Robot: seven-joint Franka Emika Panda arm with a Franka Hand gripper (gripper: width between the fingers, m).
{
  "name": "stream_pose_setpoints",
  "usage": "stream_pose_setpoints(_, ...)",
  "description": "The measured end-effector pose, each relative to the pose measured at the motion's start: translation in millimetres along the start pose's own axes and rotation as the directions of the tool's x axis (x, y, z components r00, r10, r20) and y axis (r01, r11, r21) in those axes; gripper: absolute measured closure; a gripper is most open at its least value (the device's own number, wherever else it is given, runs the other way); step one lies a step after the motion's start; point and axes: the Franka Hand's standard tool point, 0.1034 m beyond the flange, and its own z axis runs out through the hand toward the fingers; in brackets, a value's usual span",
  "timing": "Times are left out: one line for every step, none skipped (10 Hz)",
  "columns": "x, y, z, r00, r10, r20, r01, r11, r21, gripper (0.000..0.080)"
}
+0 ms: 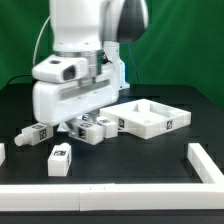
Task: Assemble one leg
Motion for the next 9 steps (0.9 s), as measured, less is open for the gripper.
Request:
stream_pose_setpoints(-13.2,-5.6,6.4,1.000,0.017,0.012,-0.017,1.000,0.013,0.0518)
stream_pose_setpoints(-18.2,-6.0,9.8,1.000,0.023,0.016,-0.023,1.000,0.020,0.0518)
stream_pose_setpoints(-21.3,-7.6,14.2,0.999,0.026,0.020,-0.026,0.999,0.027,0.0518)
stream_pose_setpoints(-23.8,-10.8,19.3,0.999,0.026,0.026,-0.027,0.999,0.037,0.0518)
stream_pose_setpoints(-27.2,-13.0,21.0,0.999,0.030,0.031,-0.031,0.999,0.042,0.0518)
stream_pose_setpoints(-31.1,-15.6,22.9,0.999,0.034,0.035,-0.035,0.998,0.047,0.0518)
stream_pose_setpoints(-33.2,-15.3,23.4,0.999,0.037,0.037,-0.039,0.998,0.048,0.0517)
stream_pose_setpoints(-34.8,-14.0,23.3,0.998,0.042,0.037,-0.044,0.998,0.048,0.0517)
stream_pose_setpoints(-35.7,-13.3,23.2,0.998,0.043,0.037,-0.045,0.998,0.048,0.0517)
